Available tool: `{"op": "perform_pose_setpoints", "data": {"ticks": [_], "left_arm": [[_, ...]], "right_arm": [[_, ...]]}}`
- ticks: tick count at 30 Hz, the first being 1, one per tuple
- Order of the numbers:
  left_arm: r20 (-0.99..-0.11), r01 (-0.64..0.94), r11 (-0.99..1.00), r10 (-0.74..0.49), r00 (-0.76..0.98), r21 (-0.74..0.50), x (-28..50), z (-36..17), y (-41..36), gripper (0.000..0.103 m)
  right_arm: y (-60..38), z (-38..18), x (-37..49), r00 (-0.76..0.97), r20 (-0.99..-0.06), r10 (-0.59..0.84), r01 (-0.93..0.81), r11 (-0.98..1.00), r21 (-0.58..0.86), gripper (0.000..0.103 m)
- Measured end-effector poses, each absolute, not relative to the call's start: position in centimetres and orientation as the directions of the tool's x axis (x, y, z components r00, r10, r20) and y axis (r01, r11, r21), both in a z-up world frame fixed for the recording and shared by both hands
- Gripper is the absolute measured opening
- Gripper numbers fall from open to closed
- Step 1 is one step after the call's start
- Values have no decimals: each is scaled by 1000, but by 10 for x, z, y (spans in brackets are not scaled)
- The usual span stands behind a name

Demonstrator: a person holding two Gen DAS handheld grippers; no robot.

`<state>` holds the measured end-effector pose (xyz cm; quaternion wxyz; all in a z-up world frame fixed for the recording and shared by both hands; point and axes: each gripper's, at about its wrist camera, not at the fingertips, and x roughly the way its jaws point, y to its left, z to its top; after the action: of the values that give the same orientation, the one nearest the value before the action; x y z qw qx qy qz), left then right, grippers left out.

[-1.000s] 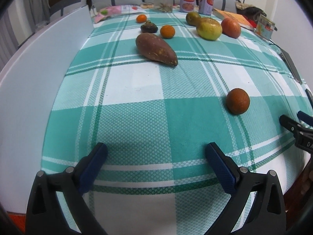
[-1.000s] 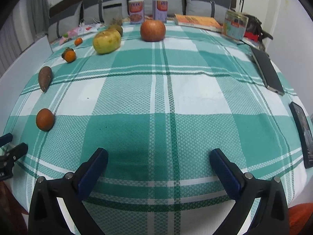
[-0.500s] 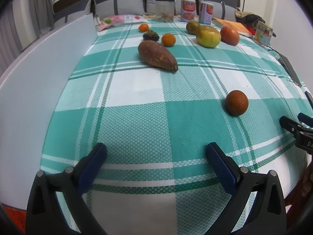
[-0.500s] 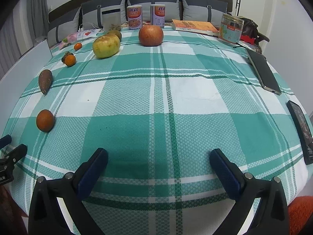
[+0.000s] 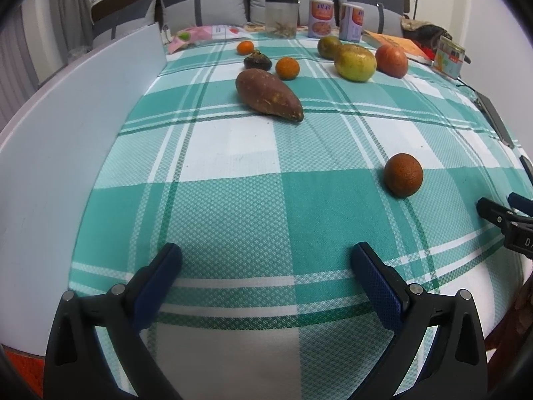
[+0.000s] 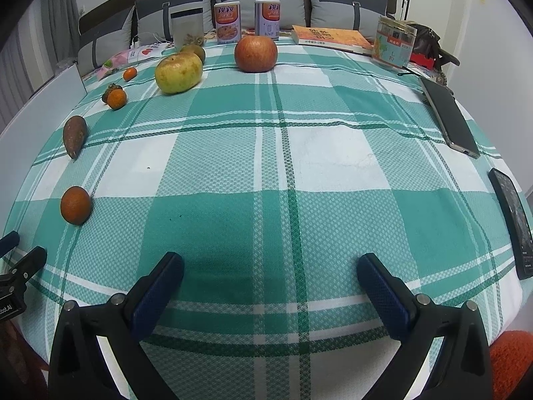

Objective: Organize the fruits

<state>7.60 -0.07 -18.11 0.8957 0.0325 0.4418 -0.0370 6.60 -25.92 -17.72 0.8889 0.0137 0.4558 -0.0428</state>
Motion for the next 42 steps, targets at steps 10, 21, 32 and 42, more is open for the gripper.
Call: {"op": "perform_pose_setpoints", "data": {"ticks": [10, 21, 32, 42], "left_arm": [[-786, 105, 994, -46, 616, 24, 75, -181, -1, 102], [-785, 106, 994, -47, 618, 24, 75, -181, -1, 102], [-784, 107, 994, -48, 619, 23, 75, -182, -1, 102], [-782, 107, 994, -50, 621, 21, 75, -181, -1, 102]], "right_arm": [[-258, -178, 64, 597, -799, -68, 90, 996, -18, 103], [-258, -178, 62, 608, -792, -66, 84, 996, -19, 103], [-258, -178, 63, 610, -790, -64, 80, 997, -19, 103], [-257, -178, 63, 610, -790, -64, 80, 997, -19, 103]]}}
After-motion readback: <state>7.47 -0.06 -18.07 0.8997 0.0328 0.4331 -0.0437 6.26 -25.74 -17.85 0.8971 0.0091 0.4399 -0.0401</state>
